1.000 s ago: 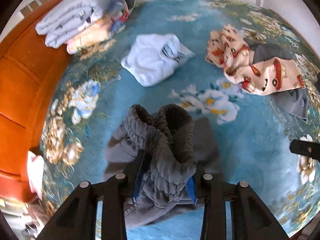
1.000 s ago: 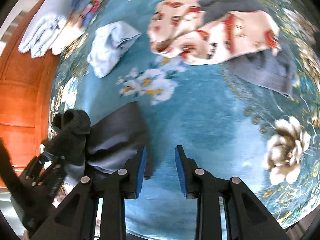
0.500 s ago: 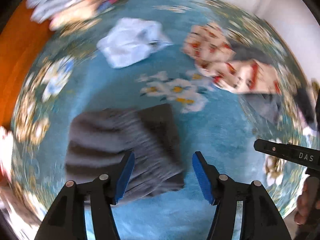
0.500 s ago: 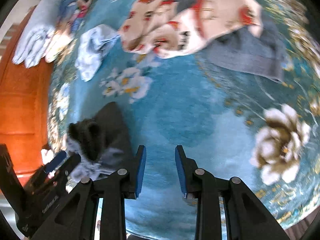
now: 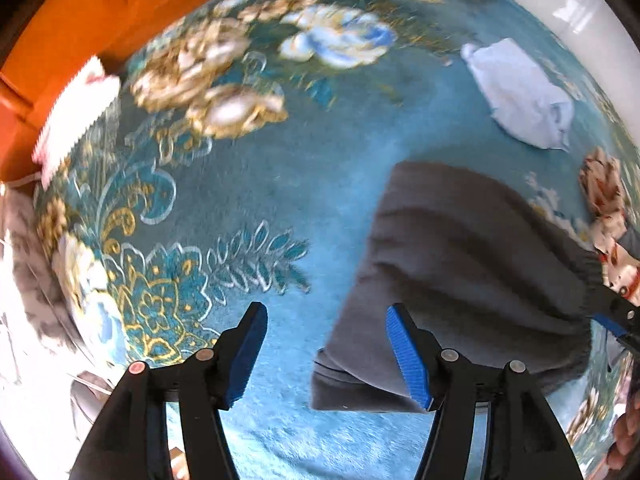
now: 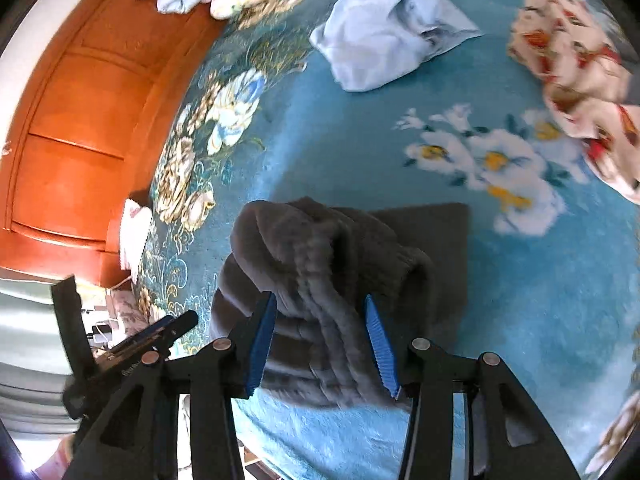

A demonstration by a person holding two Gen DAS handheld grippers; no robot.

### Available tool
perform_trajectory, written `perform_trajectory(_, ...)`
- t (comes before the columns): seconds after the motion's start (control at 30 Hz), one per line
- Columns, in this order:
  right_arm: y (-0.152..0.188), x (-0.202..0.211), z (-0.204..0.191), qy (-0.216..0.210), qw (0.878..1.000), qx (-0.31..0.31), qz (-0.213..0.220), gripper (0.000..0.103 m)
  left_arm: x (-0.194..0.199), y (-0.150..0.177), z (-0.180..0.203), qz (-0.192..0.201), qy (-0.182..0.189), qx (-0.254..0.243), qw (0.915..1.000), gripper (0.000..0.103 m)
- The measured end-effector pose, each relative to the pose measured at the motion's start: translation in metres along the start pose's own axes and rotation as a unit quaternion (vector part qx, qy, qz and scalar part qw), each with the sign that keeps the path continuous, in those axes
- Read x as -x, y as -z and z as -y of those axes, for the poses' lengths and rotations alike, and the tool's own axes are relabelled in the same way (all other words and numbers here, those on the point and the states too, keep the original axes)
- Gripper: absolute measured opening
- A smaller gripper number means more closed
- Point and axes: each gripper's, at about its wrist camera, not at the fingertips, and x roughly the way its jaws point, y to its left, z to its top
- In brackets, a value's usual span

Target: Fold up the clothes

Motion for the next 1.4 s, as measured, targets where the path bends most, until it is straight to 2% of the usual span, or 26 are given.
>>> perform_trajectory(0.1, -0.004, -0.012, -0.002, 0.006, 1.0, -0.004, -0.02, 0.048, -0.016, 0.006, -0.009, -0.022, 0.007, 0.014, 0.9996, 0.066)
perform_trajectory(0.27, -0.01, -0.032, -0.006, 0.015, 0.998, -0.01, -0.053, 0.047, -0.023, 0.014, -0.013, -0.032, 0.024, 0.014, 0.9991, 0.066)
perform_trajectory(0.33, -0.011, -0.036, -0.009, 0.019, 0.998, -0.011, -0.061, 0.039, -0.024, 0.015, -0.013, -0.034, 0.031, 0.007, 0.9989, 0.066)
perform_trajectory(0.4, -0.007, -0.026, -0.015, 0.018, 0.999, -0.007, -0.048, 0.025, -0.025, 0.016, -0.011, -0.035, 0.044, -0.001, 0.9984, 0.066)
perform_trajectory(0.43, -0.005, -0.019, -0.016, 0.007, 0.999, -0.011, -0.042, 0.024, -0.025, 0.017, -0.009, -0.035, 0.053, -0.008, 0.998, 0.066)
perform_trajectory(0.47, -0.003, -0.013, -0.015, -0.003, 0.999, -0.015, -0.037, 0.012, -0.024, 0.019, -0.004, -0.035, 0.063, -0.019, 0.9972, 0.066)
perform_trajectory(0.5, -0.002, -0.007, -0.014, -0.014, 0.999, -0.019, -0.031, 0.009, -0.023, 0.021, 0.0, -0.035, 0.073, -0.03, 0.9962, 0.064)
perform_trajectory(0.63, 0.005, 0.017, -0.011, -0.052, 0.998, -0.034, -0.012, 0.009, -0.019, 0.027, 0.019, -0.036, 0.114, -0.073, 0.9901, 0.064)
perform_trajectory(0.7, 0.007, 0.021, -0.008, -0.056, 0.997, -0.043, -0.008, 0.009, -0.019, 0.03, 0.031, -0.037, 0.116, -0.095, 0.9879, 0.064)
perform_trajectory(0.83, 0.012, 0.036, 0.005, -0.07, 0.995, -0.067, 0.011, 0.008, -0.011, 0.037, 0.05, -0.045, 0.15, -0.106, 0.982, 0.064)
perform_trajectory(0.93, 0.012, 0.05, 0.018, -0.044, 0.996, -0.069, 0.028, 0.008, -0.01, 0.046, 0.074, -0.05, 0.151, -0.143, 0.9769, 0.064)
perform_trajectory(1.03, 0.01, 0.039, 0.043, 0.003, 0.996, -0.093, 0.016, 0.008, -0.018, 0.051, 0.09, -0.061, 0.136, -0.164, 0.9751, 0.065)
perform_trajectory(1.13, 0.01, 0.019, 0.059, 0.032, 0.993, -0.113, -0.003, 0.008, -0.016, 0.05, 0.089, -0.071, 0.145, -0.153, 0.9749, 0.065)
perform_trajectory(1.23, 0.011, 0.013, 0.065, 0.037, 0.992, -0.119, -0.01, 0.008, -0.004, 0.043, 0.071, -0.081, 0.175, -0.121, 0.9737, 0.066)
perform_trajectory(1.33, 0.01, 0.025, 0.063, 0.03, 0.992, -0.119, -0.01, 0.013, 0.017, 0.03, 0.054, -0.055, 0.183, -0.109, 0.9754, 0.067)
perform_trajectory(1.4, 0.01, 0.036, 0.055, 0.05, 0.994, -0.1, -0.003, 0.014, 0.021, 0.016, 0.047, -0.042, 0.19, -0.109, 0.9748, 0.067)
